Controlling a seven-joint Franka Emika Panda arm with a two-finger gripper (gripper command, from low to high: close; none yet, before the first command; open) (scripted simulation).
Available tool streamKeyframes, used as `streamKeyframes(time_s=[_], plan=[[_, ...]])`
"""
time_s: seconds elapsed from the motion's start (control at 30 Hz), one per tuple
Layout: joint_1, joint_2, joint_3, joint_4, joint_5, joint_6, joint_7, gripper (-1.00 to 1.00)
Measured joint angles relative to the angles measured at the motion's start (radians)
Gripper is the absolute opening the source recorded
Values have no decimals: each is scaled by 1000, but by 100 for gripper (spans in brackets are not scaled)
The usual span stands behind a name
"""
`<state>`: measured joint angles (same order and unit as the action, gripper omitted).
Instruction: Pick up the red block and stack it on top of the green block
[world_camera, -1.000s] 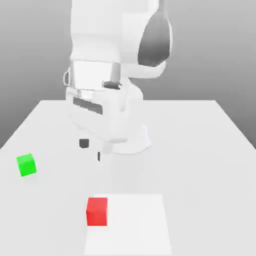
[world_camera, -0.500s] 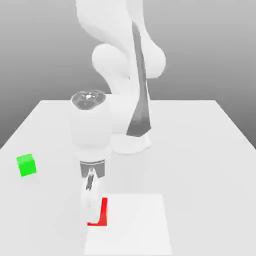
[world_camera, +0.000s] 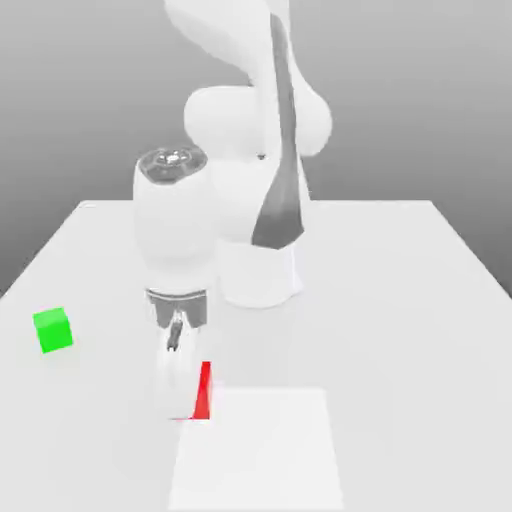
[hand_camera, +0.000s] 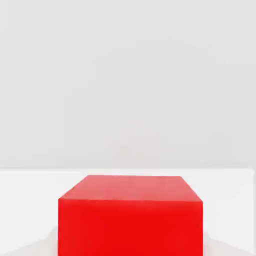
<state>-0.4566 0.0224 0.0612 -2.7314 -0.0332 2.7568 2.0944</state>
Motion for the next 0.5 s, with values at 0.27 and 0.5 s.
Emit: streamKeyframes(time_s=[0.27, 0.5], plan=[[-325, -96, -175, -31, -22, -63, -281, -100], [-424, -42, -297, -41, 30, -1, -472, -100]])
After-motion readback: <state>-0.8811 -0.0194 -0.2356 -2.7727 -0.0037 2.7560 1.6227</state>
